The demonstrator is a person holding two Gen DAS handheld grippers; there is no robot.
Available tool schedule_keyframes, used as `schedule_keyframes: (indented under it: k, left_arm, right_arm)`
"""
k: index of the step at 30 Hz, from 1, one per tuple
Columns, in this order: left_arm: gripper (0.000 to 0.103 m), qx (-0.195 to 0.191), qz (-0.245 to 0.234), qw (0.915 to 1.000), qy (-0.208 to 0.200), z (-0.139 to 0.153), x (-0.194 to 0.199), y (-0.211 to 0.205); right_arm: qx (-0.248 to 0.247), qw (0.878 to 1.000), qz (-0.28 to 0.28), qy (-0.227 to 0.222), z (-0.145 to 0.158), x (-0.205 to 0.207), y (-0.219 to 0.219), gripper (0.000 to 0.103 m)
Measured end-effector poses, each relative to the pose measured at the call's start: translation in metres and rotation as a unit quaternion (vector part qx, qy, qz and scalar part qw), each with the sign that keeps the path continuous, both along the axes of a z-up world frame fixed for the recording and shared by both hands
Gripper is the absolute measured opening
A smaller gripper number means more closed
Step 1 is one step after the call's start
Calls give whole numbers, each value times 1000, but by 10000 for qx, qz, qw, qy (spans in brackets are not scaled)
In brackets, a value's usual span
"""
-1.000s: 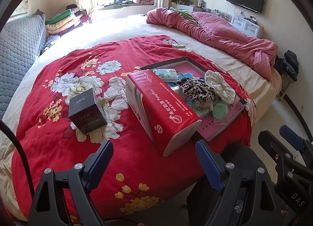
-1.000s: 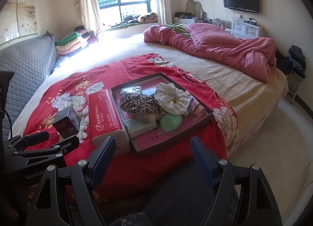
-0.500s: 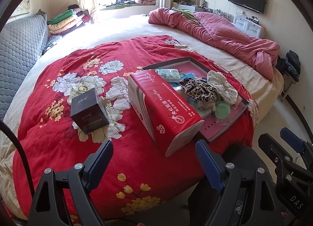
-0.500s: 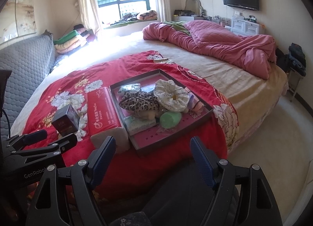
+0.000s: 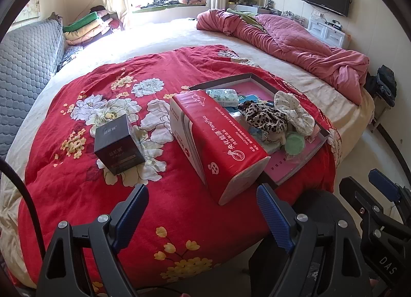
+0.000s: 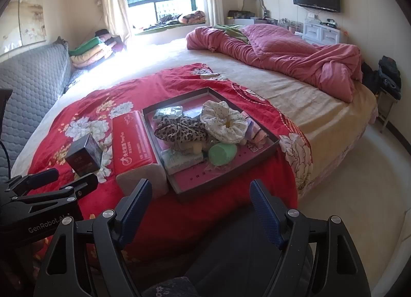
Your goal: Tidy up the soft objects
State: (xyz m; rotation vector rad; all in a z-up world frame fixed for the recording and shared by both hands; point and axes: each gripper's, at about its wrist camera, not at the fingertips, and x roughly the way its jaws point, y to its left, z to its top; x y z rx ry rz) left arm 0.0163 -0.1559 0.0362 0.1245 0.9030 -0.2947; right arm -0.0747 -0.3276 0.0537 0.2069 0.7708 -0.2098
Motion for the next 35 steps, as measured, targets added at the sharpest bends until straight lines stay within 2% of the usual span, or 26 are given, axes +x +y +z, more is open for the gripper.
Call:
schedule_keyframes:
  k: [19, 31, 35]
  left_arm:
    - [85, 22, 20, 10000, 60, -4, 0, 1]
    - [85, 10, -92, 9995, 309, -29, 7, 3]
    - [85, -158, -105, 9995, 255, -33, 11, 10]
  right_arm:
    - [20, 10000, 11, 80, -4, 1, 0, 80]
    - [93, 9993, 78, 355, -22, 14, -1, 79]
    - [-10, 9997, 163, 176, -17, 21, 3, 79]
